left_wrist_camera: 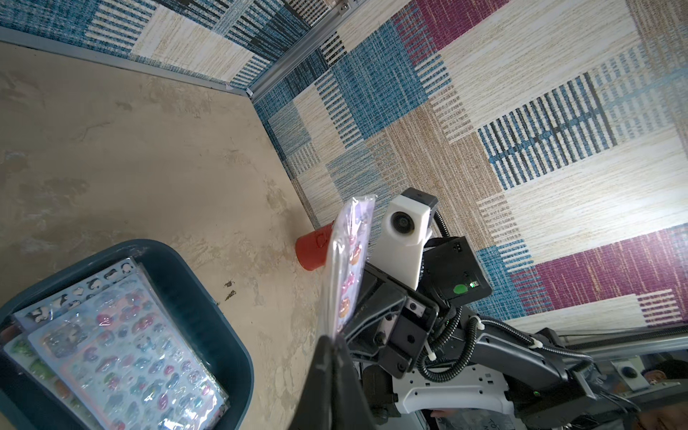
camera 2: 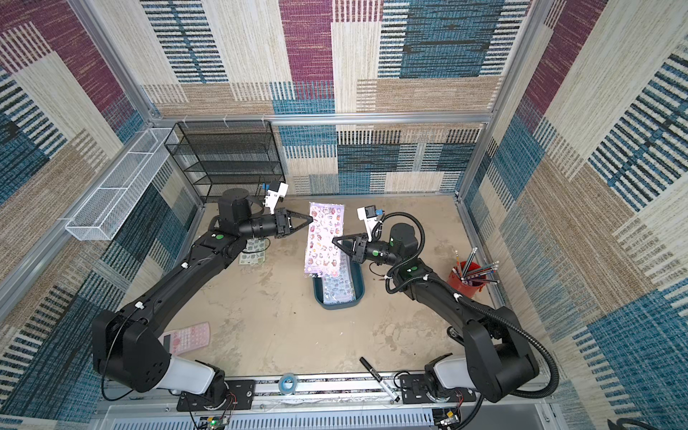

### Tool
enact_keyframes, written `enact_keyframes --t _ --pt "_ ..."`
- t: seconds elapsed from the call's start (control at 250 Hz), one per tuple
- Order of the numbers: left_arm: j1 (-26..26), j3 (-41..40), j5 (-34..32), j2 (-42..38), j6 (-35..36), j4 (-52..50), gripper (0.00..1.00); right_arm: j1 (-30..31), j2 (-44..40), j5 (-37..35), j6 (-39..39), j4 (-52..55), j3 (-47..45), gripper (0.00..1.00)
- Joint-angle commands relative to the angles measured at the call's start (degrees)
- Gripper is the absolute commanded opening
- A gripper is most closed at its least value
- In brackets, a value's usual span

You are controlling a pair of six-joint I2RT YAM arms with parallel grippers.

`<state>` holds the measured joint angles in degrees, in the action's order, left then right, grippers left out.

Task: Take the stickers out of the storage box
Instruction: Pick up the sticker from the storage box.

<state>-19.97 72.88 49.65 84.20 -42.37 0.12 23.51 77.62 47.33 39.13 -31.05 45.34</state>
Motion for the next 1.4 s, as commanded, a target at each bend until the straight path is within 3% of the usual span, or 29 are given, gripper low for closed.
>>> enact_keyframes --t 0.0,0.072,0.224,0.232,0.252,0.26,0.448,0.636,0.828,0.952,1.108,1.396 --pt "0.1 0.0 -1.3 -1.3 1.7 -0.2 0.42 0.0 -0.5 -1.1 -0.3 0.5 0.3 0.0" --pt "0.2 -0.1 -3.0 -2.3 3.8 -2.5 0.53 0.0 -0.5 -1.7 -0.8 1.8 1.0 0.0" --pt "0.3 -0.6 -5.8 -4.4 8.0 -7.5 0.65 0.1 -0.5 -2.7 -1.4 3.8 2.5 0.0" --pt "0.2 -0.7 -5.9 -4.5 8.2 -7.6 0.7 0.1 -0.5 -2.8 -1.5 3.9 2.6 0.0" --pt "0.2 -1.0 -6.3 -4.8 8.6 -7.9 0.97 0.1 -0.5 -2.9 -1.5 4.2 2.7 0.0" --pt "0.2 -1.0 -6.4 -5.0 8.6 -8.0 1.0 0.1 -0.5 -2.9 -1.6 4.2 2.8 0.0" --pt "2.4 -7.0 -9.3 -10.2 7.8 -2.0 0.99 0.7 -0.4 -5.7 -4.3 9.0 4.7 0.0" --pt "5.2 -14.8 -14.5 -15.8 4.8 6.6 0.99 3.7 -0.2 -13.9 -11.2 18.6 8.7 0.0" --pt "5.5 -12.4 -13.7 -13.6 7.7 -0.1 0.95 5.4 2.4 -13.6 -11.5 18.7 10.8 0.0" --pt "5.6 -9.2 -10.5 -10.1 9.4 -5.3 1.0 6.7 4.0 -13.9 -12.3 19.2 12.4 0.0" --pt "5.6 -7.0 -9.4 -7.8 11.3 -10.3 0.92 7.7 5.3 -15.1 -12.7 20.2 13.3 0.0" --pt "5.6 -7.4 -8.4 -7.5 13.2 -13.0 0.87 8.3 8.2 -12.7 -12.4 19.4 14.6 0.0"
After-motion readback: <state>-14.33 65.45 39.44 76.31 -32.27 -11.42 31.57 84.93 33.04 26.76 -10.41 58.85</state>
